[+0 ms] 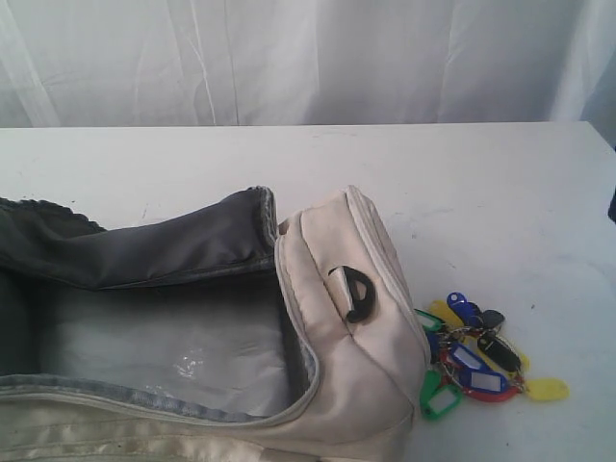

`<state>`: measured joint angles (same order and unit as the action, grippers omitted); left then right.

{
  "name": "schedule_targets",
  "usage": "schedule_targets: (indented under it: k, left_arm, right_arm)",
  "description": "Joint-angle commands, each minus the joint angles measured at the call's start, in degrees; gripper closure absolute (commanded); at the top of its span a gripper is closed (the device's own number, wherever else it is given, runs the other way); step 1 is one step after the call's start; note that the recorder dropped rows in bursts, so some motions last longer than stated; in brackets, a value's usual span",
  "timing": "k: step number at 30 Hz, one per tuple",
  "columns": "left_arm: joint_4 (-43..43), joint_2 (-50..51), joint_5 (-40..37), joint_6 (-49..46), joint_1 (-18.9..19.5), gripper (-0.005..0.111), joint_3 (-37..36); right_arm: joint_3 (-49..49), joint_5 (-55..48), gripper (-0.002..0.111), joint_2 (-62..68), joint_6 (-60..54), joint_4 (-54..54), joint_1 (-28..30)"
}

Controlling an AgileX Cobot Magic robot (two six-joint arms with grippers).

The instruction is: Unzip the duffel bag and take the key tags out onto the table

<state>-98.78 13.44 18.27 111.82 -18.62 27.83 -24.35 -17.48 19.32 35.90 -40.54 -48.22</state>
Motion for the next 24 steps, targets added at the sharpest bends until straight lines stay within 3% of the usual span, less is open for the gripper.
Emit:
schedule_targets:
  k: [1, 24]
  left_arm:
    - [-1.2, -0.4, 2.3, 0.6, 0.2, 0.107, -0.1]
    - [-1.2, -0.4, 2.4, 0.4, 0.2, 0.107, -0.1]
  right_arm:
    - [1.1, 3.0, 0.108, -0.3, 0.5, -4.0, 0.3]
    - [1.1, 1.7, 0.108, -0.4, 0.5, -4.1, 0.3]
